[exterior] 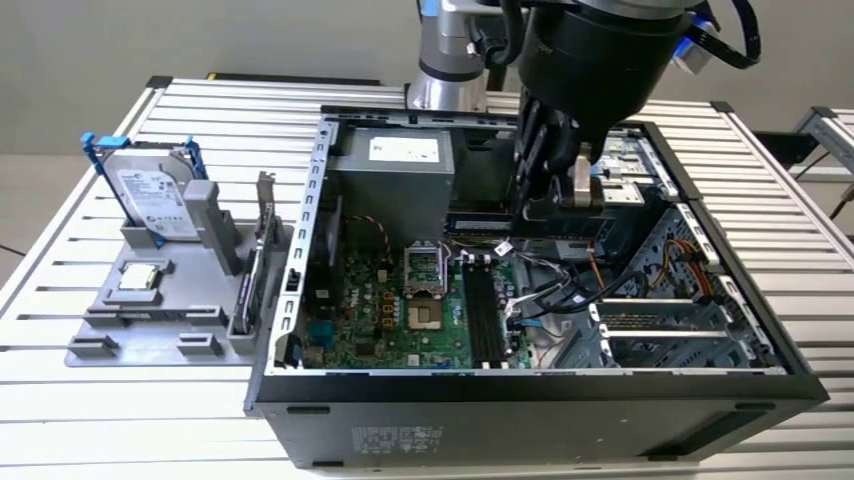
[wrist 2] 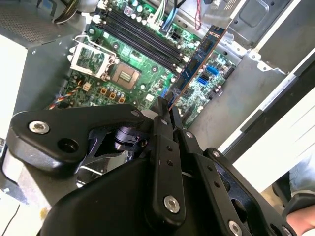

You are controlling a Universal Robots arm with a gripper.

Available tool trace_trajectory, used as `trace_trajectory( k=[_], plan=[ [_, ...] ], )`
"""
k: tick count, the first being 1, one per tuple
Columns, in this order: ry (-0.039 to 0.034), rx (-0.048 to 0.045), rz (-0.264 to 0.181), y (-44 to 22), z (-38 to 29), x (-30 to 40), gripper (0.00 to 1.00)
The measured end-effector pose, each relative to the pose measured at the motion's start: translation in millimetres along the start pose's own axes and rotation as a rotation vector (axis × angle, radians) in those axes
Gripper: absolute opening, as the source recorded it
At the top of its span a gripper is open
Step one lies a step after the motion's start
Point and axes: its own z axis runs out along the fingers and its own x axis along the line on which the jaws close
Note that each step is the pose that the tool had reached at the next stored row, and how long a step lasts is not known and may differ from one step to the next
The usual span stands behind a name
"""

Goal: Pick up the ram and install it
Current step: 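Pick up the ram and move it above insertion slot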

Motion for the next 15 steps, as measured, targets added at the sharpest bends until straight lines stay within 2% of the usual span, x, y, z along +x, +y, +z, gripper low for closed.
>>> trace_trajectory(
  k=[5, 15],
  plan=[
    [0.0, 0.0001, 0.004, -2.4, 0.4, -0.2, 0.0],
    [-0.0008, 0.0011, 0.037, -2.8, 0.9, -0.6, 0.0]
  ],
)
